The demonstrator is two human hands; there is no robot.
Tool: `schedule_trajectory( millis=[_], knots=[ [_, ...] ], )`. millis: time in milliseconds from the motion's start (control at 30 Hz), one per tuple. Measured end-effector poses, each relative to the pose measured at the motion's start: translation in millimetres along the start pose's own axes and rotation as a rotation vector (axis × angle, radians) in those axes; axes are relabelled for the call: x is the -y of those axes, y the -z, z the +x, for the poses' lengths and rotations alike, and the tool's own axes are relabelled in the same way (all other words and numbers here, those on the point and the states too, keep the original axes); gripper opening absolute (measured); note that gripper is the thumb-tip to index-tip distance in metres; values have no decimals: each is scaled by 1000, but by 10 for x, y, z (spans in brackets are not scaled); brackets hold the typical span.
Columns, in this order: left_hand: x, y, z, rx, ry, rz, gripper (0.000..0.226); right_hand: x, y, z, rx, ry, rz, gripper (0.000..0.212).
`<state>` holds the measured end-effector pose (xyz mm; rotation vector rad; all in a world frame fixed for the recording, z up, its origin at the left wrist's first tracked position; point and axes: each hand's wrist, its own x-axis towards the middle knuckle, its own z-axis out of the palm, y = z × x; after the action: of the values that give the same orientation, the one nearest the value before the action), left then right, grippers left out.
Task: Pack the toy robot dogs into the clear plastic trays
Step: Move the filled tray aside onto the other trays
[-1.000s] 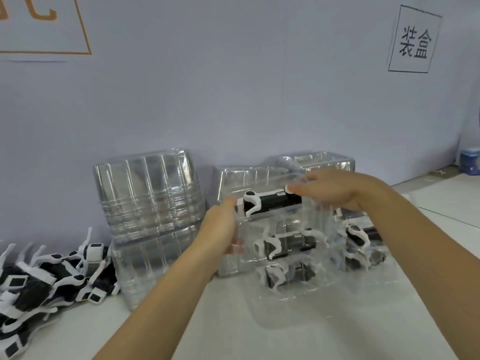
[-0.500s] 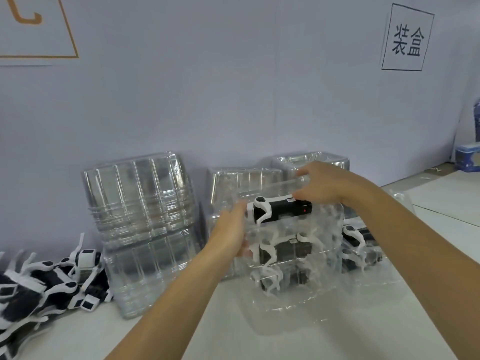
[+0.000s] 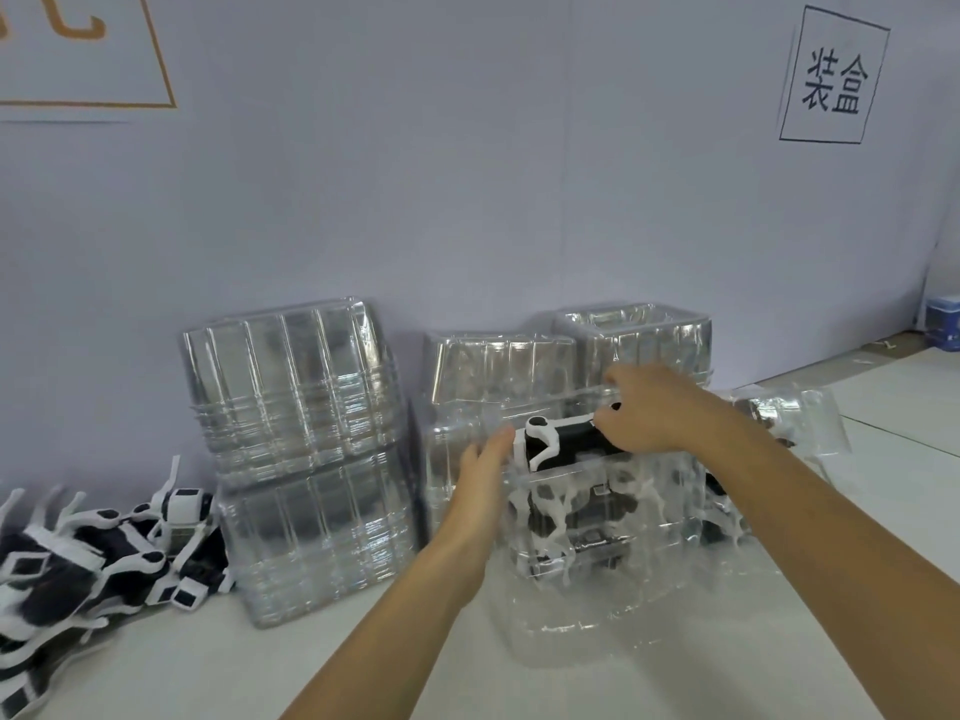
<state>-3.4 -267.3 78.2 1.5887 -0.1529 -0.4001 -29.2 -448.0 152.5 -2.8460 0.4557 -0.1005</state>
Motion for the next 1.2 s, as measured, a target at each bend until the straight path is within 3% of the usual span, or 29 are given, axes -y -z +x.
schedule_trajectory(
  millis=[367, 500, 800, 933, 1200],
  knots=[
    [153, -251, -90, -98, -31, -140, 71, -33, -120, -41, -98, 28, 25, 51],
    [147, -206, -122, -75, -33, -189, 75, -34, -133, -95, -238, 75, 63, 44],
    [88, -1, -148, -72, -62, -106, 57, 166, -40, -140, -361, 248, 88, 34],
    [155, 307, -220, -252, -167, 33, 21, 470, 14, -24, -355, 366, 137, 33],
    [555, 1572, -535, -439, -167, -7, 26, 1406, -163, 106, -278, 690, 220, 25]
  ],
)
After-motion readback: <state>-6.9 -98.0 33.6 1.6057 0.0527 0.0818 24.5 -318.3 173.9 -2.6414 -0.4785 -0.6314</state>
